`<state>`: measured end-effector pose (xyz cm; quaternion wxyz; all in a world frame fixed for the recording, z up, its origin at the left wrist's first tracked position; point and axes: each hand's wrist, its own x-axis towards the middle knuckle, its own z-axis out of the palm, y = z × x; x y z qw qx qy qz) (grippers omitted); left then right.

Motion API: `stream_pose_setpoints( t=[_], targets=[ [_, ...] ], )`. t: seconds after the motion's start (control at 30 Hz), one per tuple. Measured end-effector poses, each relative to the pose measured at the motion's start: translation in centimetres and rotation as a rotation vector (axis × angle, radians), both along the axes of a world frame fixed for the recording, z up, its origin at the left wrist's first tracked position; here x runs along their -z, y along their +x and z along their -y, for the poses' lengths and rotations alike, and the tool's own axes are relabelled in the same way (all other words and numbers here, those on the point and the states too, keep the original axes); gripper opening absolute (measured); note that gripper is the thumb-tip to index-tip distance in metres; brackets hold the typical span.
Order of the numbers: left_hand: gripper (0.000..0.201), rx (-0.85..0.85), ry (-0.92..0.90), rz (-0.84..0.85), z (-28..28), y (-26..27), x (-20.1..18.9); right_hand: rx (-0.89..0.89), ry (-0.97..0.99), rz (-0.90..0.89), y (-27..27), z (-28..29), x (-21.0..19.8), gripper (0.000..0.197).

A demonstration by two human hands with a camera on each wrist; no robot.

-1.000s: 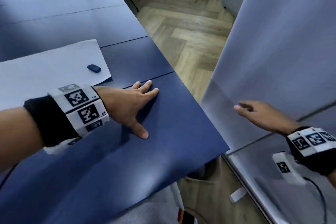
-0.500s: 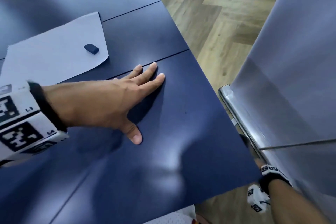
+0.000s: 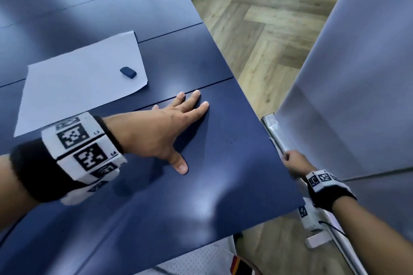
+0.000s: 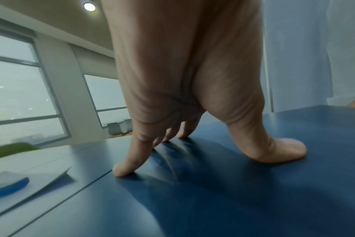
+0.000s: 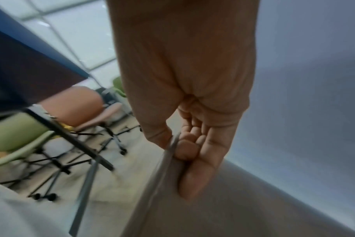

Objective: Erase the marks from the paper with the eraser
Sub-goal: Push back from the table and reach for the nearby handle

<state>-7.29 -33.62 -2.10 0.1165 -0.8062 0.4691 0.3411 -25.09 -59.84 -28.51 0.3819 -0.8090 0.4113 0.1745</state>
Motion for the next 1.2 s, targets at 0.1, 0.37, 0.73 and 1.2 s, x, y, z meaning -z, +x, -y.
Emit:
stream_pose_setpoints(
  t=[0.1,0.37,0.73,1.2],
  targets=[
    [0.132,-0.030,-0.017,-0.028,-0.2,-0.6,-0.5,0.007,-0.134,0.132,-0.2,1.4,-7.1,0.028],
    [0.112,-0.370,-0.050,0.006,-3.6,-7.2,1.2,0.027,-0.430,0.445,-1.9,-0.1,-20.0,0.024],
    [0.141,-0.107,-0.374,-0.084,10.3,-16.4,2.9,0.051,-0.491,0.440,-4.9,-1.5,-24.1,0.025],
    [0.109,-0.260,-0.159,0.163,5.0,-4.3,3.1,0.025,-0.440,0.528,-4.6,-2.6,-24.3,0.026]
  ],
)
